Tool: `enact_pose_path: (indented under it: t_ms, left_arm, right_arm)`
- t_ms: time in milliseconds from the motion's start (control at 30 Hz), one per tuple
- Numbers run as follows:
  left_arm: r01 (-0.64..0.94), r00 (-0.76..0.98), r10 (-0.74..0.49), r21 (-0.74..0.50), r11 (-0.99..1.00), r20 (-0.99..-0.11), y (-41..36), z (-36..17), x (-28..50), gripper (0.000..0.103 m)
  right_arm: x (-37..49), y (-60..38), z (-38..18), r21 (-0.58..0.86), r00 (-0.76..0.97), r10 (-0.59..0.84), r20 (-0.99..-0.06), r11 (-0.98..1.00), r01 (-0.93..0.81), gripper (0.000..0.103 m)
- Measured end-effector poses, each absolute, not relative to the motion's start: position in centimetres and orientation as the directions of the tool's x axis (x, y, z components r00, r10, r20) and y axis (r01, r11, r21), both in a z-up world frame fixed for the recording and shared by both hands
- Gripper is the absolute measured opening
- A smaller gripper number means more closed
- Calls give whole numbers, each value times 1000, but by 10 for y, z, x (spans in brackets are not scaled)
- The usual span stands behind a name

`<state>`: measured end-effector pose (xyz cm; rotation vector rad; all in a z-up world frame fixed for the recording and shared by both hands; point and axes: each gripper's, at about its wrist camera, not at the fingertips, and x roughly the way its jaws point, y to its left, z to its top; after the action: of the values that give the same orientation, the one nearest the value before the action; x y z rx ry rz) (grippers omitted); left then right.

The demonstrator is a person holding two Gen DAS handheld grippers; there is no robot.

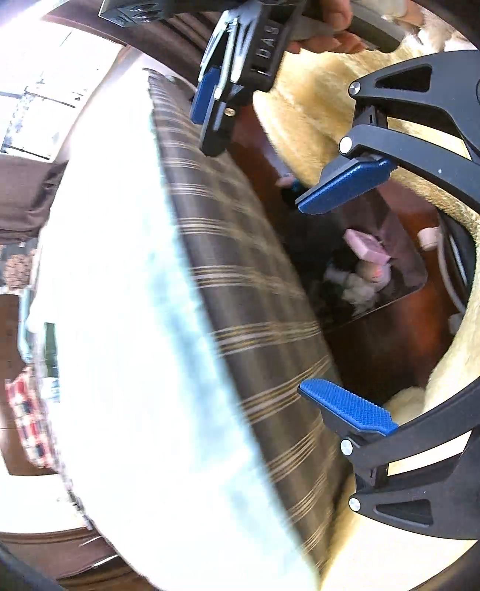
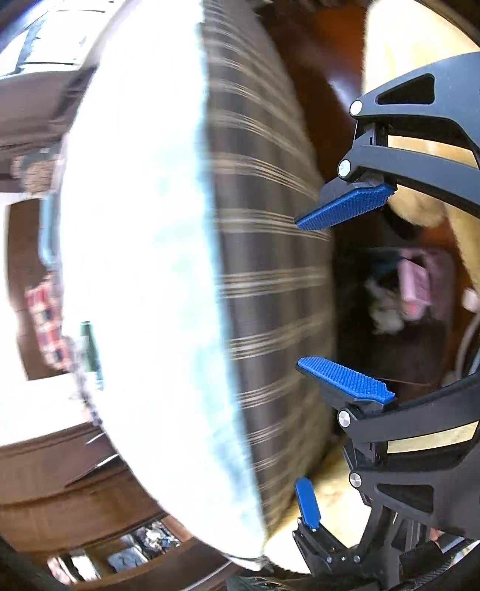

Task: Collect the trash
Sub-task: 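Raise both open tools back over the bed toward the bottles and cloth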

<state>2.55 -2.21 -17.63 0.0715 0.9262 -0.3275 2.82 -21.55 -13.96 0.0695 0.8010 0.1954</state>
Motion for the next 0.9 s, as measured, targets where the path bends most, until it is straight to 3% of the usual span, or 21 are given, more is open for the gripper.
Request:
enact_pose_path:
  t_ms: [400,900]
  left_arm:
    - [245,671,-207,-50,968,-712,7,-107,83,87]
    - [187,664,-155,-38,982,-732,26,-93,182,87]
  right_arm:
    - [102,-215,-85,138,731,224,-645,975,-177,75]
    - [216,-194,-90,170,677,251,-692,968,-185,75]
